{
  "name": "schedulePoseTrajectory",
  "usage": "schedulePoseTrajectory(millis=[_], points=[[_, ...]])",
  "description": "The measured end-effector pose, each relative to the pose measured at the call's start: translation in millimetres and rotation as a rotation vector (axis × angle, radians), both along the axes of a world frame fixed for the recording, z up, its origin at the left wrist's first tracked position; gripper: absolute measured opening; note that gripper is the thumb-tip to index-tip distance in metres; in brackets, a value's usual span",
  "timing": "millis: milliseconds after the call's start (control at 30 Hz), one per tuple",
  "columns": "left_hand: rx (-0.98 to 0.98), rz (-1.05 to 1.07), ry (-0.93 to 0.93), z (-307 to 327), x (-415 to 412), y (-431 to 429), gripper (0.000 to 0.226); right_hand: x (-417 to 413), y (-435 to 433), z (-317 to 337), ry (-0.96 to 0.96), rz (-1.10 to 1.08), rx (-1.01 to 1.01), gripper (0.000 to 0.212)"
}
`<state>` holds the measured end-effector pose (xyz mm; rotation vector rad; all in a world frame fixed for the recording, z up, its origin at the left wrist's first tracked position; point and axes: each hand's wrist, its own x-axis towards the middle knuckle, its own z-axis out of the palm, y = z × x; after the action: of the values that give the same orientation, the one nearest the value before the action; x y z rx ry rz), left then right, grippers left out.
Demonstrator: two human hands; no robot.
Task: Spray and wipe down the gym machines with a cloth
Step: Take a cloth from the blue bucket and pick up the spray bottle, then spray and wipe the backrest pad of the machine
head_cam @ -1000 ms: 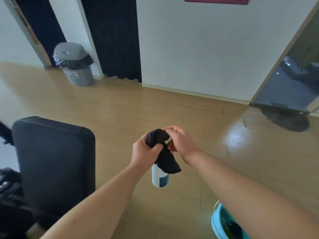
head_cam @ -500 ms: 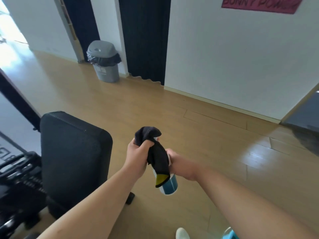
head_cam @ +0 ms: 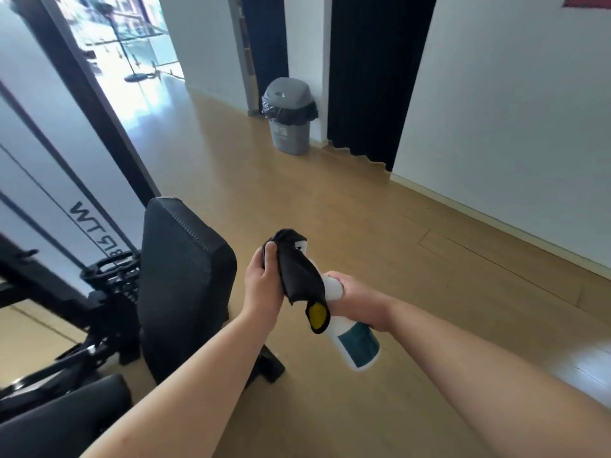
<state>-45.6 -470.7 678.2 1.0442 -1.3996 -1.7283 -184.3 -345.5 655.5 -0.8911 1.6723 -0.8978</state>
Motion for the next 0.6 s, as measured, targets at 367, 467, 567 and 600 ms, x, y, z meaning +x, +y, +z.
schedulePoseTrajectory(millis=[367, 467, 567, 600], points=[[0.213, 0.177, 0.077, 3.6, 17.2, -0.4, 0.025, -7.5, -2.7, 14.5, -0.117, -0.077, -0.140, 0.057], [0.162, 0.234, 0.077, 6.0, 31.1, -0.4, 0.024, 5.9, -14.8, 23.4, -0.126, 0.005, -0.149, 0.055], [0.148, 0.288, 0.115, 11.4, 54.9, 0.1, 0.024, 26.7, -34.8, 29.2, -0.124, 0.104, -0.155, 0.059], [0.148, 0.309, 0.125, 13.1, 65.2, -1.0, 0.022, 35.6, -42.6, 30.3, -0.114, 0.130, -0.166, 0.058]])
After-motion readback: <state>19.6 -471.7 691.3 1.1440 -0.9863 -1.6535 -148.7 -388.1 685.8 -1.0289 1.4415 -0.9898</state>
